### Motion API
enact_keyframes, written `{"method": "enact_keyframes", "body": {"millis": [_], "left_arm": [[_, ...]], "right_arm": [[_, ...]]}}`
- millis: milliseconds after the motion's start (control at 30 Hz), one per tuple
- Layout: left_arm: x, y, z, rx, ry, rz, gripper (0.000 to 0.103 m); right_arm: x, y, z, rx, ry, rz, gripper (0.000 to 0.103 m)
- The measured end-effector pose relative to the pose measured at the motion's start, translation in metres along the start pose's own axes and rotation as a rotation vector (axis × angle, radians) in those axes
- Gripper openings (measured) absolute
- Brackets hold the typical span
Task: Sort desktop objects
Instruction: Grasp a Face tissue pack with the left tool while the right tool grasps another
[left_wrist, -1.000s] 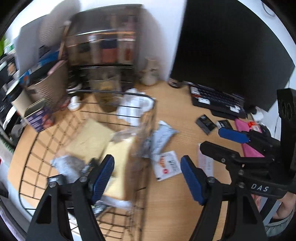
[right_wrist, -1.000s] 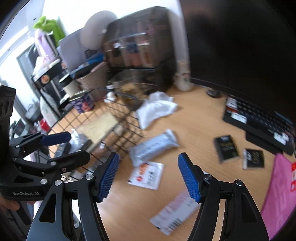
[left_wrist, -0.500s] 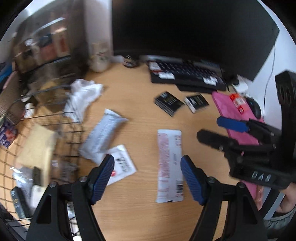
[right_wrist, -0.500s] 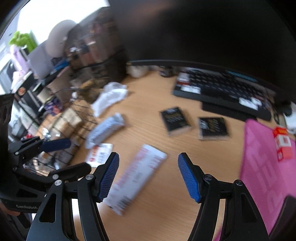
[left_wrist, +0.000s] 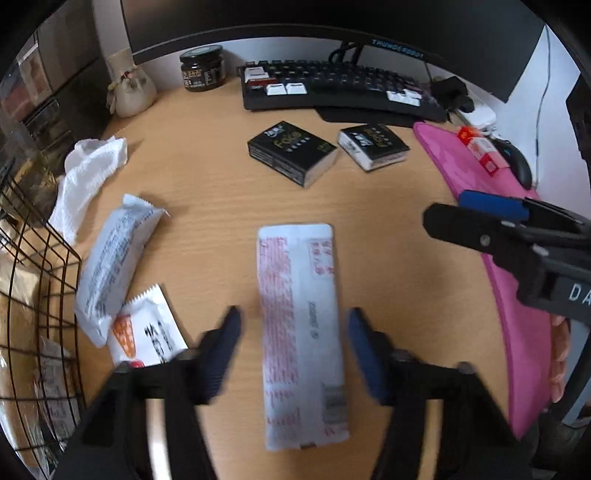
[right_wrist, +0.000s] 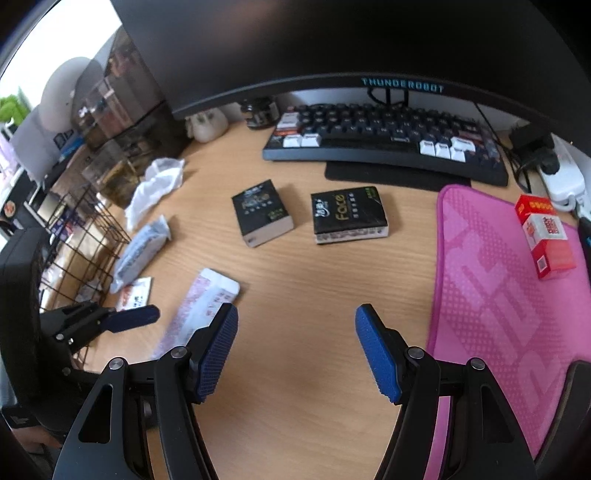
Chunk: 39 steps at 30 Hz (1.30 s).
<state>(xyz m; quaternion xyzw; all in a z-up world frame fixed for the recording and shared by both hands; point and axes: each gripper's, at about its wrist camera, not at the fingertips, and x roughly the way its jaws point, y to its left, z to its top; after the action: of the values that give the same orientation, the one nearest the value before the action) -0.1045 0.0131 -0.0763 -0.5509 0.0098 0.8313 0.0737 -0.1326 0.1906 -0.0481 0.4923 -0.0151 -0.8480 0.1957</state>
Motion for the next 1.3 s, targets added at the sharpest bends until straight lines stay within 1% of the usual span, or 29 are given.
{"method": "enact_keyframes", "body": {"millis": [100, 200, 400, 467, 500, 533, 600, 700, 800, 933, 1033, 1133, 1200, 1300], "left_arm": [[0.005, 0.000, 0.005, 0.007, -0.002, -0.014, 0.054], [0.010, -0.001, 0.013, 0.014, -0.018, 0.002, 0.054], [0.018, 0.010, 0.046, -0.040, -0.016, 0.022, 0.055], [0.018, 0.012, 0.058, -0.048, -0.024, 0.005, 0.062], [0.018, 0.013, 0.064, -0.051, -0.029, -0.006, 0.068], [0.017, 0.014, 0.070, -0.057, -0.037, -0.016, 0.072], [0.020, 0.014, 0.080, -0.064, -0.047, -0.024, 0.072], [0.026, 0.018, 0.095, -0.083, -0.047, -0.011, 0.072], [0.030, 0.024, 0.107, -0.112, -0.041, -0.026, 0.072], [0.038, 0.024, 0.118, -0.121, -0.026, -0.029, 0.072], [0.045, 0.018, 0.123, -0.117, -0.009, -0.032, 0.072], [0.047, 0.013, 0.125, -0.117, -0.009, -0.040, 0.073], [0.049, 0.010, 0.129, -0.117, -0.009, -0.032, 0.076], [0.055, 0.007, 0.132, -0.120, 0.011, -0.029, 0.077]], "right_arm": [[0.010, -0.006, 0.004, 0.008, 0.015, -0.009, 0.067], [0.021, -0.012, 0.011, 0.017, 0.027, -0.032, 0.067], [0.041, -0.022, 0.033, 0.013, 0.024, -0.105, 0.067], [0.046, -0.026, 0.040, 0.011, 0.016, -0.119, 0.067], [0.049, -0.027, 0.044, 0.010, 0.015, -0.121, 0.067], [0.051, -0.028, 0.046, 0.007, 0.015, -0.123, 0.067], [0.059, -0.029, 0.052, -0.003, 0.021, -0.126, 0.067], [0.069, -0.033, 0.058, -0.005, 0.026, -0.115, 0.067], [0.078, -0.034, 0.063, -0.026, 0.019, -0.128, 0.067], [0.083, -0.037, 0.065, -0.059, -0.009, -0.118, 0.067], [0.083, -0.040, 0.060, -0.099, -0.027, -0.126, 0.064], [0.077, -0.045, 0.055, -0.089, -0.024, -0.114, 0.064], [0.073, -0.049, 0.052, -0.071, -0.024, -0.113, 0.064], [0.068, -0.053, 0.048, -0.053, -0.026, -0.111, 0.064]]}}
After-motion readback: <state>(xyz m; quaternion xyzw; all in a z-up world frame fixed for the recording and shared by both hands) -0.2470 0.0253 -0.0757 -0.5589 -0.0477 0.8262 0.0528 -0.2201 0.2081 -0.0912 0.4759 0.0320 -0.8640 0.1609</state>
